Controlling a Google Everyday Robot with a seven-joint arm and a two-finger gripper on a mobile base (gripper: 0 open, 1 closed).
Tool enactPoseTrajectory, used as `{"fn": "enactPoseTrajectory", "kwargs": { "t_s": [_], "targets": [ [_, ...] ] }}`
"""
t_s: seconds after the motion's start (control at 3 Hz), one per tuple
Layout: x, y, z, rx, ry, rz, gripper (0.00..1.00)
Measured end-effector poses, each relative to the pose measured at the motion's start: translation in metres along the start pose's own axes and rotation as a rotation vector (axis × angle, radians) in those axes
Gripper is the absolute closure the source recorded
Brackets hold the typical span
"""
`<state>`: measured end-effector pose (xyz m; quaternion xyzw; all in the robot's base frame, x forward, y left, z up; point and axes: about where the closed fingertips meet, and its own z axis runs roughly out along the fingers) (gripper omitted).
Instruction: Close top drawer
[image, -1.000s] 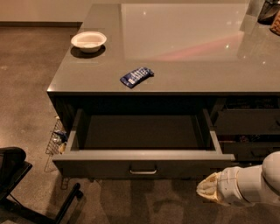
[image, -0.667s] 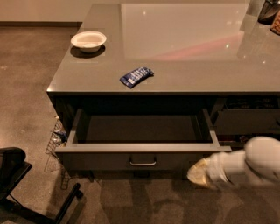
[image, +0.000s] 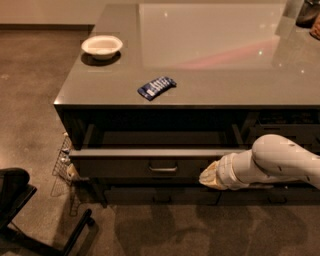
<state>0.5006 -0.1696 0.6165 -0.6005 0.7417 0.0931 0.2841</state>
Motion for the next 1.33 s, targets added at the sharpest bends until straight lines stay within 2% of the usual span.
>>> {"fn": "enactPoseTrajectory", "kwargs": {
  "t_s": [0.67,1.0,1.33],
  "targets": [
    [-0.032,-0.072,0.041,0.002,-0.015,-0.053,1.00],
    [-0.051,-0.100,0.053,0.007,-0.023,-0.081,1.00],
    [-0.051,-0.100,0.053,0.007,-0.023,-0.081,1.00]
  ]
}}
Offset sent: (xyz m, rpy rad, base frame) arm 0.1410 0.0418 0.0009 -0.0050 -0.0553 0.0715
